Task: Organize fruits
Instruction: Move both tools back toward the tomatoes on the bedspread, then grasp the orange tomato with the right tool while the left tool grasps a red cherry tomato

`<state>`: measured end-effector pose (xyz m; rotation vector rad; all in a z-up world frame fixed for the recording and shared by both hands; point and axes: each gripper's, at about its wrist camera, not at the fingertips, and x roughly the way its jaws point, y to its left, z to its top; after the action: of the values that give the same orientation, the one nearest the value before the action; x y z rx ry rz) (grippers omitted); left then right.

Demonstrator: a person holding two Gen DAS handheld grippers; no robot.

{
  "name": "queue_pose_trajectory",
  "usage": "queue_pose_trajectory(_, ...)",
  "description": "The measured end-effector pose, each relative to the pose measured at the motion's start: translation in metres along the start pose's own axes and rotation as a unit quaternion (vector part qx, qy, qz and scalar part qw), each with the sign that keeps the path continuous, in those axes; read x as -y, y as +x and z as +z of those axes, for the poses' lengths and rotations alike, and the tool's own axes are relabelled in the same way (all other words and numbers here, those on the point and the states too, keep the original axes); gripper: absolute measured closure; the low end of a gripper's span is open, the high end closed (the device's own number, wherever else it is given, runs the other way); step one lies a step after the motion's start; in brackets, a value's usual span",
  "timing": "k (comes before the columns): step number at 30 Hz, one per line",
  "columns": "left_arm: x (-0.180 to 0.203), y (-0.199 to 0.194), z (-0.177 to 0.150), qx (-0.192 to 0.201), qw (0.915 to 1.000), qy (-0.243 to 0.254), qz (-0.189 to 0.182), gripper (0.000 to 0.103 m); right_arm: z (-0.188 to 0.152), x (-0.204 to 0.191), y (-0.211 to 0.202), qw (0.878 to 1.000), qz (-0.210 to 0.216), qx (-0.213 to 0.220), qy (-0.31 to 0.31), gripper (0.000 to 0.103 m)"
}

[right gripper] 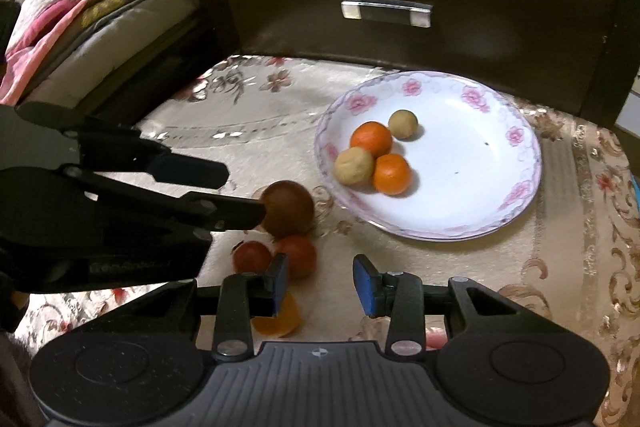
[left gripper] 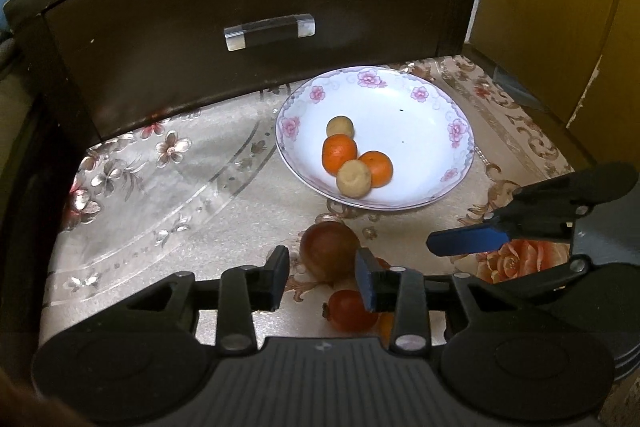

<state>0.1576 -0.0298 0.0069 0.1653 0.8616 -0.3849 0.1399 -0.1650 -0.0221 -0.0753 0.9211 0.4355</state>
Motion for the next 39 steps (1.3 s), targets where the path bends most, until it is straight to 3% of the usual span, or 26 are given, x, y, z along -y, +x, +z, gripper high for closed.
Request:
queue_pose_trajectory(17, -0.013, 0.001, -0.007, -0.008, 0.9999, -0.009, 0.01, 0.058, -0.007, -0.004, 0.0, 1.0, 0.01, -0.016, -0.007, 0.071)
queue_pose_trajectory(39, -0.02, 0.005, -0.01, -0.022, 0.9995, -0.019, 0.009, 0.057, -0.017, -0.028, 0.006, 0.996, 0.062, -0.044, -0.038, 0.066)
